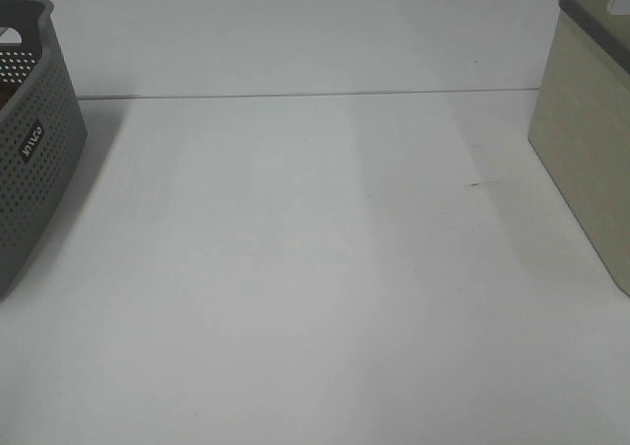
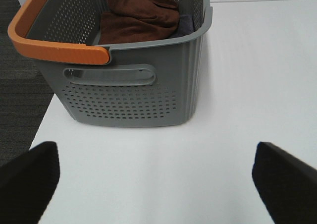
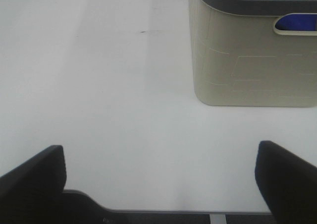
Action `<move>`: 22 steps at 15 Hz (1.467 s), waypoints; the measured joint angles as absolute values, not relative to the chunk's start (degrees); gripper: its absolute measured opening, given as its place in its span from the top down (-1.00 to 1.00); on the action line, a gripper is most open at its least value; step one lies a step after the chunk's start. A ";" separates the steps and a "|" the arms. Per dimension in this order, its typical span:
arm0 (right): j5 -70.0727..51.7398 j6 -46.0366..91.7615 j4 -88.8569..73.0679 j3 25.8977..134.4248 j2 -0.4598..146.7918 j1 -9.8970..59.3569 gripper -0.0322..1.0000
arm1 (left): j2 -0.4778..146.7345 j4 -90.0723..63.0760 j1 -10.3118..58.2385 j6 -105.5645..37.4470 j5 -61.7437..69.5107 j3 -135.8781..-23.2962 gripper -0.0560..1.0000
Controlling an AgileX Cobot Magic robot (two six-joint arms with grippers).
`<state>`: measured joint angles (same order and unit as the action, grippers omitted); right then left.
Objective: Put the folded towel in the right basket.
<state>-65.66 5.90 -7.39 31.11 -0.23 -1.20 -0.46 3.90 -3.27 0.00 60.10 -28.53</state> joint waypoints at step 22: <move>-61.19 6.42 -8.02 28.99 -0.23 -1.20 -0.97 | -0.46 3.84 -3.27 0.00 60.10 -28.53 -0.96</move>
<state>-61.19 6.42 -8.02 28.99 -0.23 -1.20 -0.46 3.84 -3.27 0.00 60.10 -28.53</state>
